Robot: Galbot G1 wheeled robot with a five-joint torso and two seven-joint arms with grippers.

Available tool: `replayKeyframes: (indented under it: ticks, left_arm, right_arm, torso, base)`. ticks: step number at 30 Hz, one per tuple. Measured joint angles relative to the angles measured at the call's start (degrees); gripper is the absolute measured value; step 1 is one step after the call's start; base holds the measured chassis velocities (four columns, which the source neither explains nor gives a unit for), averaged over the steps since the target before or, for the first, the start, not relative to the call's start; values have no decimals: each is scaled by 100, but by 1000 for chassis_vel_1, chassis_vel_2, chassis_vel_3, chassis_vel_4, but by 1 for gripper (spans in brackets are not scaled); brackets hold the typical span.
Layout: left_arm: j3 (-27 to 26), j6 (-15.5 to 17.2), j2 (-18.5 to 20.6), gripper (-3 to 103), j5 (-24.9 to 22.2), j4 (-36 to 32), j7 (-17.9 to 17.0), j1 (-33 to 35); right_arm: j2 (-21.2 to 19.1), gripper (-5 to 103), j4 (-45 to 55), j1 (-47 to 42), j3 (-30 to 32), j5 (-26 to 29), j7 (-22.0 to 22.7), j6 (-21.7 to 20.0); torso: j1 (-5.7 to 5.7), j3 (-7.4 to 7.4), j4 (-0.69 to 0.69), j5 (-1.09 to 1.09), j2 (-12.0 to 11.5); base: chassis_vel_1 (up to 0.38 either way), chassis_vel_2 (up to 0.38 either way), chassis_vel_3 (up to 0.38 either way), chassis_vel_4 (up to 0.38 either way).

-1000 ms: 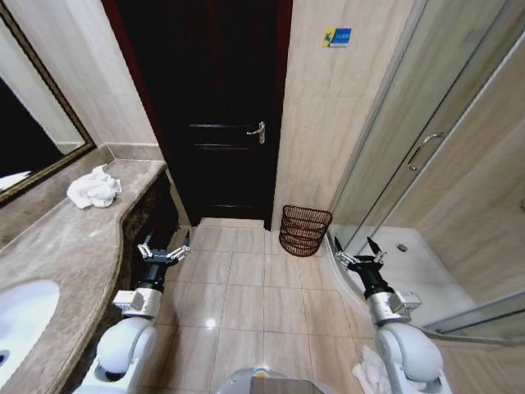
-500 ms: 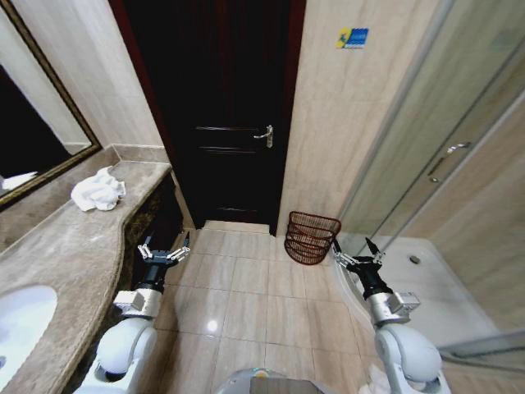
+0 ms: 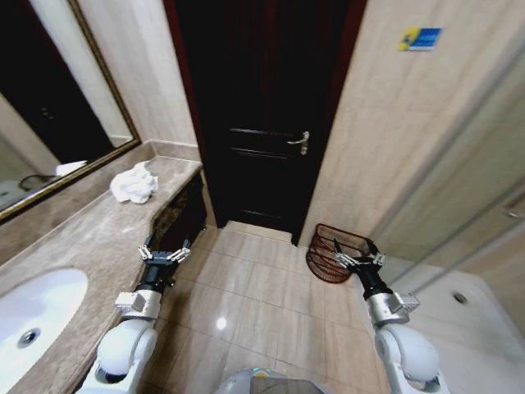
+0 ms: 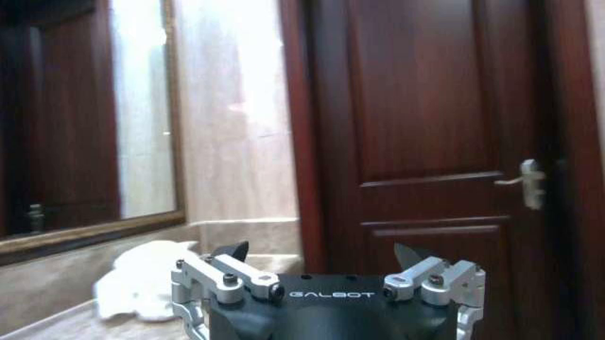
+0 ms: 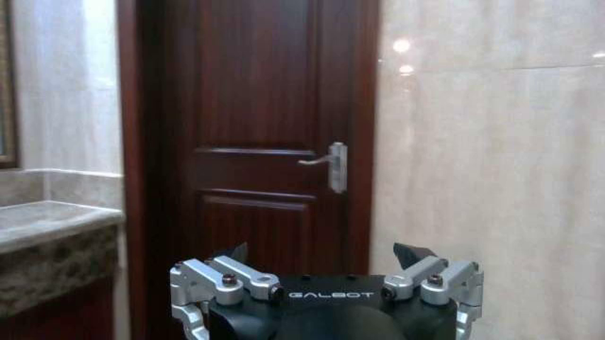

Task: Discard the used towel into the hamper.

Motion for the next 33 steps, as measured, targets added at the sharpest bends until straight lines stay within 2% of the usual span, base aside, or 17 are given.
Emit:
replayKeyframes:
  ticks: [18, 27, 33]
  left_arm:
    - [31, 10, -75, 100, 121, -30, 48, 24]
    - [80, 268, -46, 100, 61, -55, -169, -38]
    - [93, 334, -38, 100, 53, -69, -189, -53]
  right_arm:
    - [-51, 100, -143, 28, 78, 135, -57, 104]
    - [-45, 100, -154, 137, 62, 146, -66, 68]
    - [-35, 100, -195, 135, 29, 103, -97, 64]
  torso:
    - [0, 0, 0, 0, 0]
    - [1, 0, 0, 1, 0]
    - [0, 0, -1, 0, 0]
  base:
    - [15, 205, 201, 13]
    - [-54, 159, 136, -43]
    - [-105, 83, 91, -94]
